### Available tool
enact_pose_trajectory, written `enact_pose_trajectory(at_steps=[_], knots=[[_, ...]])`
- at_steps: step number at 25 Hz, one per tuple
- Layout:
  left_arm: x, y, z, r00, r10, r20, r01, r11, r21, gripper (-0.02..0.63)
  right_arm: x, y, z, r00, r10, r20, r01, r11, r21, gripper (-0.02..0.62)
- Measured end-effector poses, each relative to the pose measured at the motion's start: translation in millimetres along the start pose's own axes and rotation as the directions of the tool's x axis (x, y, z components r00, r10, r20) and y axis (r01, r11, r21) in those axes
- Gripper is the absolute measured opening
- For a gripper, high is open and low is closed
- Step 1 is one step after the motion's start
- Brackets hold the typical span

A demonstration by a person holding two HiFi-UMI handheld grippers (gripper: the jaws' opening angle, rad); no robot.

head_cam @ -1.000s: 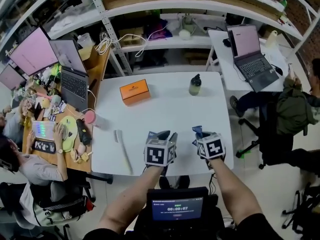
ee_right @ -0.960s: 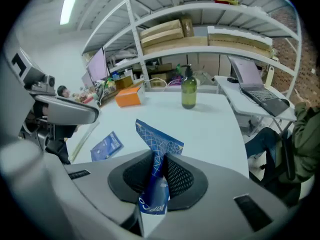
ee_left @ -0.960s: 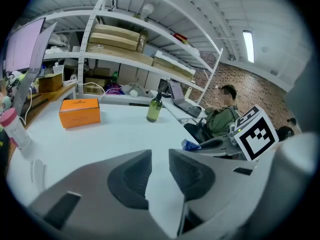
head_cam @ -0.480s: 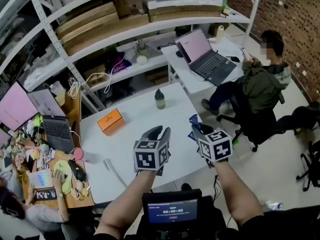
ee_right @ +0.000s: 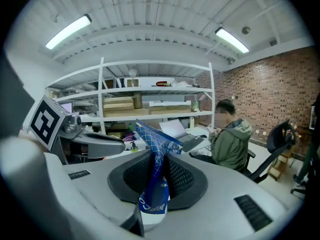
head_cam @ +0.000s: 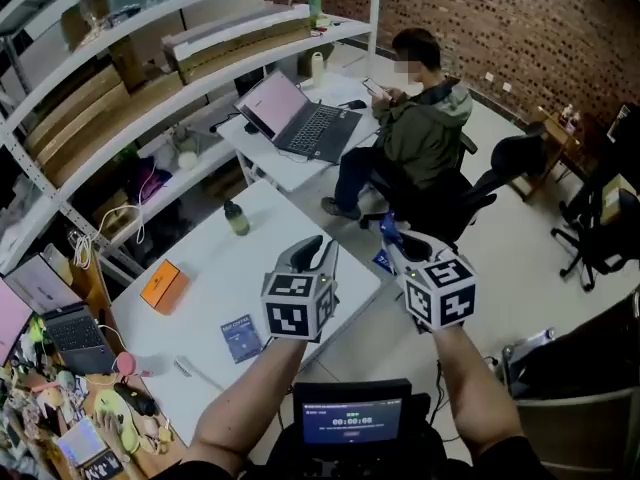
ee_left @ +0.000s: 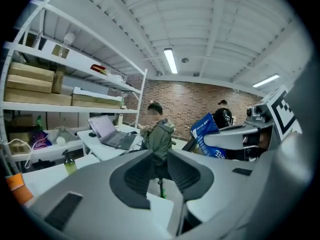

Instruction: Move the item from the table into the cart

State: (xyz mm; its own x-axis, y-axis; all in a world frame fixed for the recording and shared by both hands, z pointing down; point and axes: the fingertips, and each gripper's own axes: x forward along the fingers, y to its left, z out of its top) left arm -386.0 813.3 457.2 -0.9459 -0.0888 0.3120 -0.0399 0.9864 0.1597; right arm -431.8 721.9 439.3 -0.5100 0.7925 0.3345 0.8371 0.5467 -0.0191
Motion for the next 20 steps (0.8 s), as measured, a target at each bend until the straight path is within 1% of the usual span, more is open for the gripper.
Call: enact_pose_trajectory(at_steps=[2,3,5,6,8,9,11,12,14,15,16,18,20], knots=[[8,-46,6,0.999,-0.048,0.019,0.047,0.998,0.029,0.100,-41,-25,0,0.998,-0.046,0.033,0.046,0.999,0.001,0.038],[12,-70,11,0.997,-0.073,0.030,0.072,0.997,0.041,0.089,-62,-39,0,0.996,-0.069,0.051,0.069,0.998,0.007,0.037],[21,-123,18,0.991,-0.130,0.042,0.127,0.990,0.057,0.080,-108,-69,-2,0.990,-0.118,0.076,0.117,0.993,0.020,0.038],[25,-152,20,0.986,-0.162,0.043,0.159,0.985,0.064,0.078,-133,-86,-4,0.986,-0.145,0.082,0.143,0.989,0.023,0.037],[33,-215,24,0.971,-0.234,0.047,0.229,0.969,0.091,0.026,-189,-122,-11,0.973,-0.212,0.092,0.210,0.977,0.031,0.038],[38,-250,27,0.960,-0.276,0.051,0.268,0.956,0.117,0.014,-220,-142,-14,0.961,-0.256,0.103,0.253,0.967,0.043,0.037],[51,-323,29,0.931,-0.361,0.050,0.348,0.922,0.172,0.005,-283,-184,-23,0.929,-0.348,0.124,0.341,0.937,0.073,0.037],[56,-358,25,0.918,-0.393,0.043,0.380,0.907,0.183,0.000,-312,-202,-30,0.916,-0.380,0.129,0.372,0.925,0.079,0.037],[62,-427,13,0.894,-0.447,0.022,0.436,0.881,0.183,0.000,-370,-232,-48,0.896,-0.425,0.131,0.417,0.905,0.086,0.038],[65,-465,8,0.876,-0.482,0.011,0.471,0.862,0.187,0.000,-403,-248,-56,0.880,-0.456,0.134,0.446,0.890,0.094,0.037],[68,-504,5,0.852,-0.523,0.000,0.513,0.835,0.197,0.000,-438,-264,-64,0.857,-0.496,0.137,0.485,0.868,0.106,0.037],[72,-575,4,0.800,-0.600,-0.017,0.588,0.778,0.222,0.000,-503,-293,-76,0.801,-0.583,0.137,0.568,0.812,0.134,0.037],[72,-630,3,0.750,-0.661,-0.033,0.648,0.723,0.239,0.000,-557,-316,-87,0.741,-0.659,0.132,0.638,0.751,0.167,0.037]])
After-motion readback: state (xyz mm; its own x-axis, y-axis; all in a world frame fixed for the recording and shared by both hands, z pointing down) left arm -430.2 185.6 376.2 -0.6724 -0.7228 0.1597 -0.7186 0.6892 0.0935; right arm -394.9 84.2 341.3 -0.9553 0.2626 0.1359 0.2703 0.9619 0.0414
